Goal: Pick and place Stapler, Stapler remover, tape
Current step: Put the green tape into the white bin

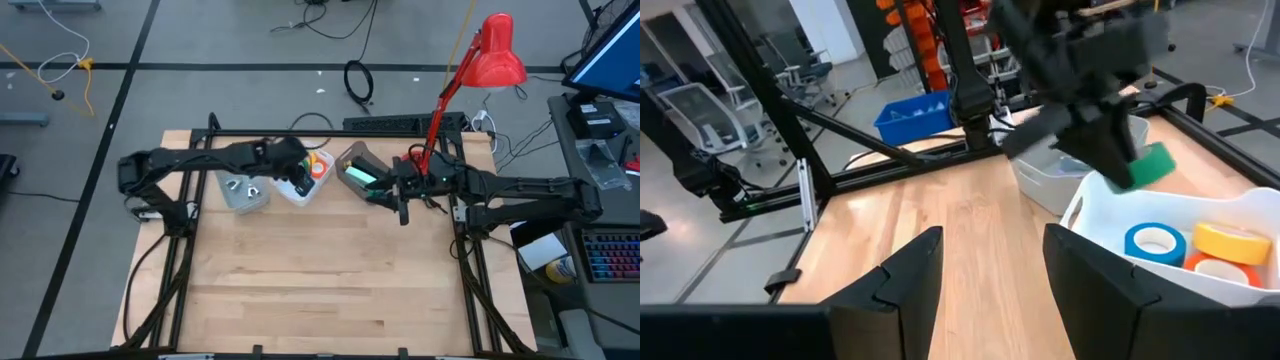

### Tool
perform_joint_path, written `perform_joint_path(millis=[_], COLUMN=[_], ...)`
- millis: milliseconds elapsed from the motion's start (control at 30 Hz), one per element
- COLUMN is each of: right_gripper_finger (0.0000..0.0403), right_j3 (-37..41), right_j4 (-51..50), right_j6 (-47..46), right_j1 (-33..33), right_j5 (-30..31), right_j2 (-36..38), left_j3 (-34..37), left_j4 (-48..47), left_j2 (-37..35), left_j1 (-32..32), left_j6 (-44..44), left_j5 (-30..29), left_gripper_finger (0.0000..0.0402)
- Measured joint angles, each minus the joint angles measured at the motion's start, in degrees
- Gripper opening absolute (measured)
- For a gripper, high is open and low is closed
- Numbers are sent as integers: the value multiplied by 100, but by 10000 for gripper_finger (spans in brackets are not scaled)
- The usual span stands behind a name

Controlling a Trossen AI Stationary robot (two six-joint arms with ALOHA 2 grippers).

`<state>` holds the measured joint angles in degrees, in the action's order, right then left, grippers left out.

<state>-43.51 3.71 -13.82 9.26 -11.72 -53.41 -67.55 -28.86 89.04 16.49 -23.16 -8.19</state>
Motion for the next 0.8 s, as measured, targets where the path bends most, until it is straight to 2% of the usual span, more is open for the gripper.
perform_joint_path(millis=[133, 267, 433, 800], right_gripper_finger=[165, 164, 162, 160], right_j3=[0, 0, 0, 0], right_j4=[-109, -369, -605, -617], right_j6=[2, -47, -63, -52], right_j1=[60, 106, 117, 117], right_j5=[-12, -10, -29, -32], right_j2=[42, 99, 178, 210], left_j3=[-813, -1239, -1292, -1272], left_j4=[-920, -1475, -1464, -1421], left_j2=[779, 1374, 1717, 2060], left_j1=[2, 31, 27, 107], left_j6=[574, 715, 761, 547], left_j5=[-90, -76, 242, 330], left_gripper_finger=[38, 38, 38, 55])
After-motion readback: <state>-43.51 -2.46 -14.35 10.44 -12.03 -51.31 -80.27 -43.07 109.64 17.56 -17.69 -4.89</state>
